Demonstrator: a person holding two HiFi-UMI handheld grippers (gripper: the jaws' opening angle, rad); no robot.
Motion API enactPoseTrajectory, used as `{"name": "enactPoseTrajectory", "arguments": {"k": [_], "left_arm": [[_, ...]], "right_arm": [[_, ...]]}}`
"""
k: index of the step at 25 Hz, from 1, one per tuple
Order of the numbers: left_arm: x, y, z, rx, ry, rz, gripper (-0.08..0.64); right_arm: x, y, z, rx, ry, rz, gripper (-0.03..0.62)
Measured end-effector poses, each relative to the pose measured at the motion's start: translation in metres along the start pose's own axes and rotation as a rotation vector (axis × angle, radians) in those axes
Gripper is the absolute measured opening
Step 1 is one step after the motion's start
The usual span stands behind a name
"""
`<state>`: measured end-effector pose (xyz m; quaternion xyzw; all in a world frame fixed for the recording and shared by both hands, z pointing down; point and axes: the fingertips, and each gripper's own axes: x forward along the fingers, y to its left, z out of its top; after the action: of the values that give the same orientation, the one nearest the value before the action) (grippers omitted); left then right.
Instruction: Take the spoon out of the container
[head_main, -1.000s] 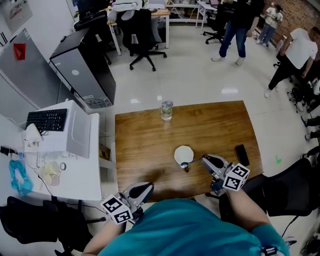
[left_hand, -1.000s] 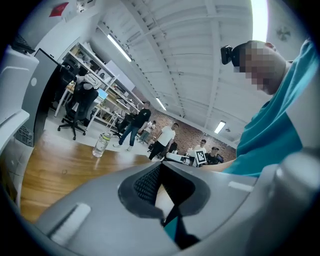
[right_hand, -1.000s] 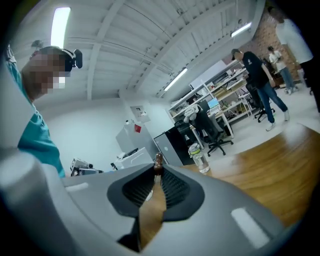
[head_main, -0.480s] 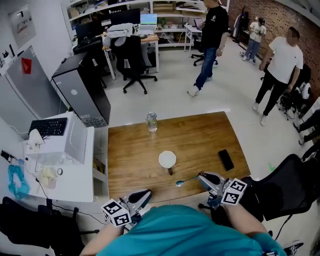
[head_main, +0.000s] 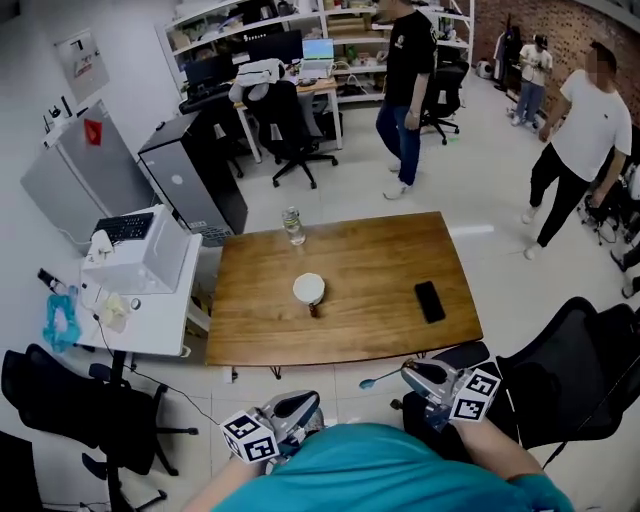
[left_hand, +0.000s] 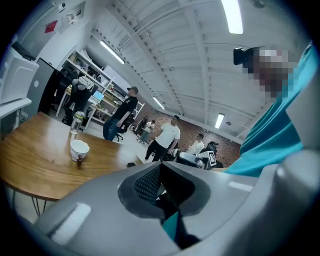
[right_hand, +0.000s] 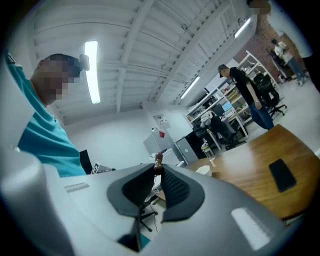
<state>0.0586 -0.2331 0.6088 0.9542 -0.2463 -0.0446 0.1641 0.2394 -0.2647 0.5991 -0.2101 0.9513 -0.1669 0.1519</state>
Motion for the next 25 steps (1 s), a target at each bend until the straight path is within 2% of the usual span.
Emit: {"name": "enactPoseTrajectory", "arguments": {"k": [3,6,10,13,16,18,22,25], "left_arm": [[-0.015,-0.033,0.024,0.019,-0.01,0.063,-0.002],[-0.034,-0.072,0.015,-0.004,-0.023,0.107,-0.002],[-0.06,-0.115,0.008,0.032,-0.019,0.13,-0.002],[-0.101,-0.12,0.006,0.042,-0.043,0.154,-0.002],[-0.151,-0.127,-0.002,0.107,-0.028,0.145,-0.002],[-0.19,-0.128,-0.006,0.119,-0.021,0.136,-0.002],[-0.266,-0.118,-0.004,0.092,-0.053,0.133,-0.002],[-0.298,-0.116,-0.007,0.048,-0.061,0.119,-0.002]], "right_arm": [[-0.018,0.029,0.014,0.018,-0.004,0.037,0.041],[-0.037,0.061,0.013,0.035,-0.012,0.07,0.04],[-0.047,0.102,0.009,0.049,0.001,0.112,0.041],[-0.031,0.13,-0.006,0.037,0.016,0.13,0.041],[-0.009,0.163,-0.018,0.02,0.024,0.123,0.04],[0.011,0.189,-0.027,0.013,0.025,0.108,0.04],[0.05,0.236,-0.05,0.025,0.016,0.094,0.041],[0.067,0.267,-0.062,0.036,0.018,0.09,0.041]]}}
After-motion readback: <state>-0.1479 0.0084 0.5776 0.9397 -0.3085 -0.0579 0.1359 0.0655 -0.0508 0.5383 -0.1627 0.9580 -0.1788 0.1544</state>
